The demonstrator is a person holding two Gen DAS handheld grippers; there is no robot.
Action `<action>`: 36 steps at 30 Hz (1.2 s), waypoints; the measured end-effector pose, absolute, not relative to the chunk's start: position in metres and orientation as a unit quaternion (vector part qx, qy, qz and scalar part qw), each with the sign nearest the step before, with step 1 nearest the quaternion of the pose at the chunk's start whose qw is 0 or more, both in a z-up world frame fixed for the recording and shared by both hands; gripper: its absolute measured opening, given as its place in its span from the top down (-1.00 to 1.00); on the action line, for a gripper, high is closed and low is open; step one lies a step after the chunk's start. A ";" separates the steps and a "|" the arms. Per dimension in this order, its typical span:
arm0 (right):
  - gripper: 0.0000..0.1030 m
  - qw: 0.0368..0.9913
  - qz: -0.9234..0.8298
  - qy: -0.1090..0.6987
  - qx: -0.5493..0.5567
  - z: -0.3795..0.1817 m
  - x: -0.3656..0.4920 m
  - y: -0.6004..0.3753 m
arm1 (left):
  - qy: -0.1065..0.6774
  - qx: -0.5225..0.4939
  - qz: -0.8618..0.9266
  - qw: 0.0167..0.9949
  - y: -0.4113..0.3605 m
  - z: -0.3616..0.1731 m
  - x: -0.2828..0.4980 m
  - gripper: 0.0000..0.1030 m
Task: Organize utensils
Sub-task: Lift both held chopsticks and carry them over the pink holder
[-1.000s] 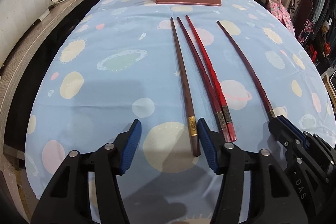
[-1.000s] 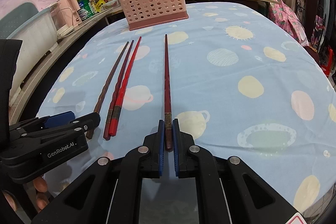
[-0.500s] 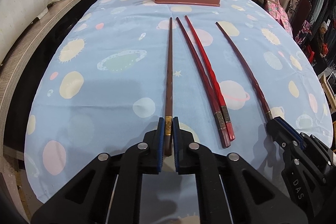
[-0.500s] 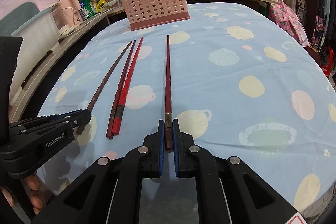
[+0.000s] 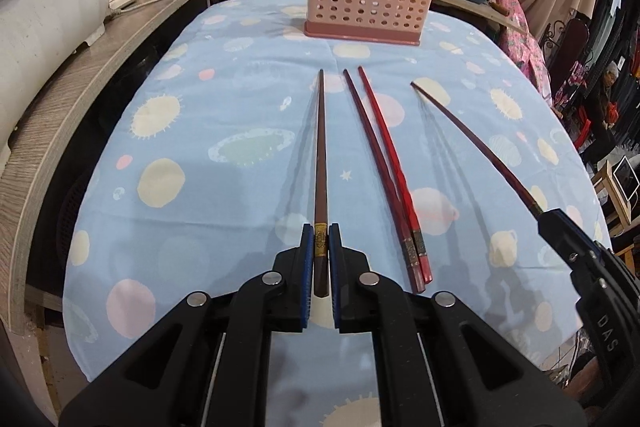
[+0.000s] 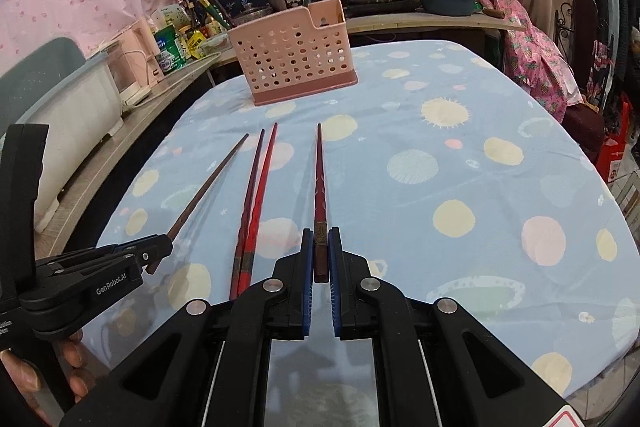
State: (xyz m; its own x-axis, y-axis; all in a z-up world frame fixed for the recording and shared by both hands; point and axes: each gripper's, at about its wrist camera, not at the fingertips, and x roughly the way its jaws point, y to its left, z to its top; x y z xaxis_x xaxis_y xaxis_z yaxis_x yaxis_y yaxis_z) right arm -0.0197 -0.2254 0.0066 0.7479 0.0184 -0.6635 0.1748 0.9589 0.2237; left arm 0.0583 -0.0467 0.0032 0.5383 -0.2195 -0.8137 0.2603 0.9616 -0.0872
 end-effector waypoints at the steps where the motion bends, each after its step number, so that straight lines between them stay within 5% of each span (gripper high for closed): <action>1: 0.86 0.927 -0.043 0.346 0.137 0.012 -0.020 -0.227 | 0.457 0.019 -0.137 0.879 -0.045 0.007 0.059 0.86; 36: 0.86 0.963 -0.029 0.214 0.163 0.153 0.049 -0.275 | 0.344 -0.035 -0.144 0.927 -0.037 0.160 0.149 0.86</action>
